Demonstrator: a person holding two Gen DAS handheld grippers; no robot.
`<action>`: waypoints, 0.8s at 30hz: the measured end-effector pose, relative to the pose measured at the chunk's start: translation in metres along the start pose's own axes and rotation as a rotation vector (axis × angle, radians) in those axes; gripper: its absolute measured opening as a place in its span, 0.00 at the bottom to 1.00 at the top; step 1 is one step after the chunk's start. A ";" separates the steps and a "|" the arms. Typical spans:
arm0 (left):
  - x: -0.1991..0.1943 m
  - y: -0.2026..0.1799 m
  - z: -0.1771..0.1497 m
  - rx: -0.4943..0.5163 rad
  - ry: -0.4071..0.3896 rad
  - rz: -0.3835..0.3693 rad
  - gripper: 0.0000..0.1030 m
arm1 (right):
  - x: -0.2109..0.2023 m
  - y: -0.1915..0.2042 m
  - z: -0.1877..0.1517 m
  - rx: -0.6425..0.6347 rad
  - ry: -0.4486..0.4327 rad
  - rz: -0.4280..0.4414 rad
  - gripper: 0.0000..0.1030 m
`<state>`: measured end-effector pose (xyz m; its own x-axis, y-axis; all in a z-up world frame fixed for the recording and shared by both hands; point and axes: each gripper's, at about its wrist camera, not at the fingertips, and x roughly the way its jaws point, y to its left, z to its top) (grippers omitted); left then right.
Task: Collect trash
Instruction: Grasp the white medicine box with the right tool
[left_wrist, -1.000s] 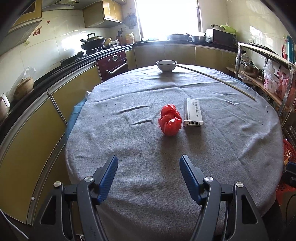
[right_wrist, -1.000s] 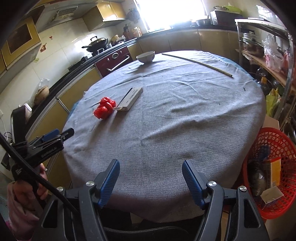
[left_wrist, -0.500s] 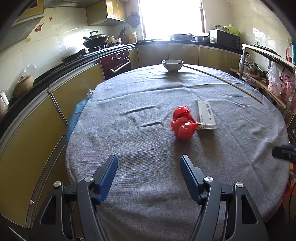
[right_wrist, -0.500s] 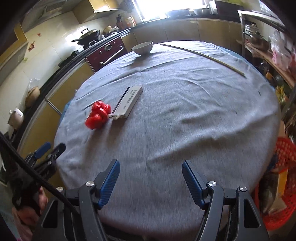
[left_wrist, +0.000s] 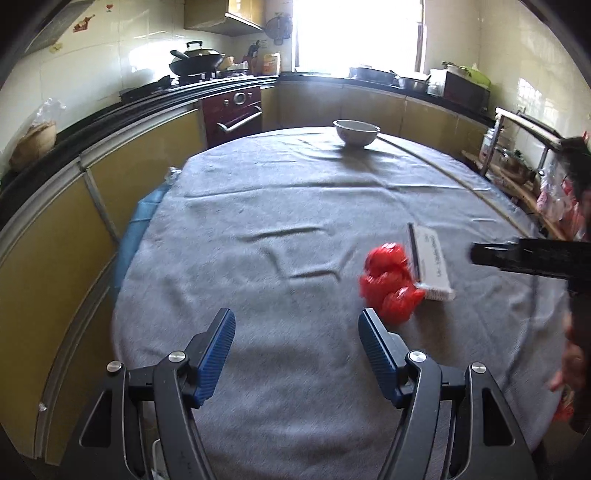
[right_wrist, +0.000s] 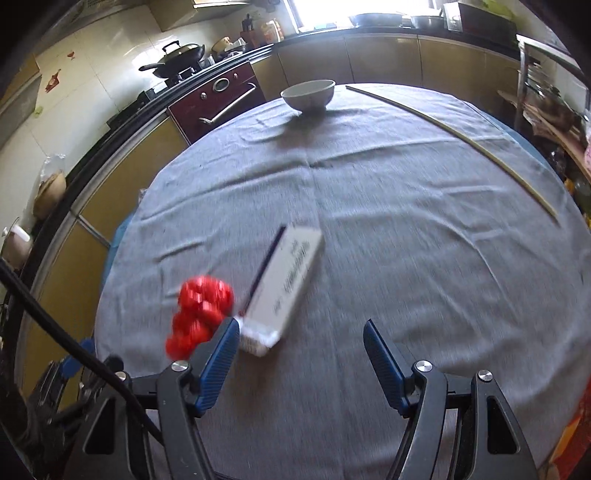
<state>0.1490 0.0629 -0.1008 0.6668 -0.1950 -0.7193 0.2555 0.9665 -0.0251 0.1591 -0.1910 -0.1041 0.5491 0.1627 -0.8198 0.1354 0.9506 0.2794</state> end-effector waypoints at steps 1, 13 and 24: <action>0.002 0.000 0.002 0.000 0.000 -0.007 0.68 | 0.006 0.002 0.008 0.004 0.003 -0.004 0.71; 0.021 0.022 0.004 -0.042 0.038 -0.013 0.68 | 0.084 0.019 0.052 0.090 0.148 -0.082 0.71; 0.022 0.019 0.016 -0.037 0.036 -0.076 0.68 | 0.095 0.025 0.052 0.042 0.137 -0.154 0.51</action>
<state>0.1797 0.0743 -0.1064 0.6205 -0.2620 -0.7391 0.2778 0.9549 -0.1053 0.2574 -0.1654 -0.1495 0.4025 0.0539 -0.9138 0.2449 0.9555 0.1643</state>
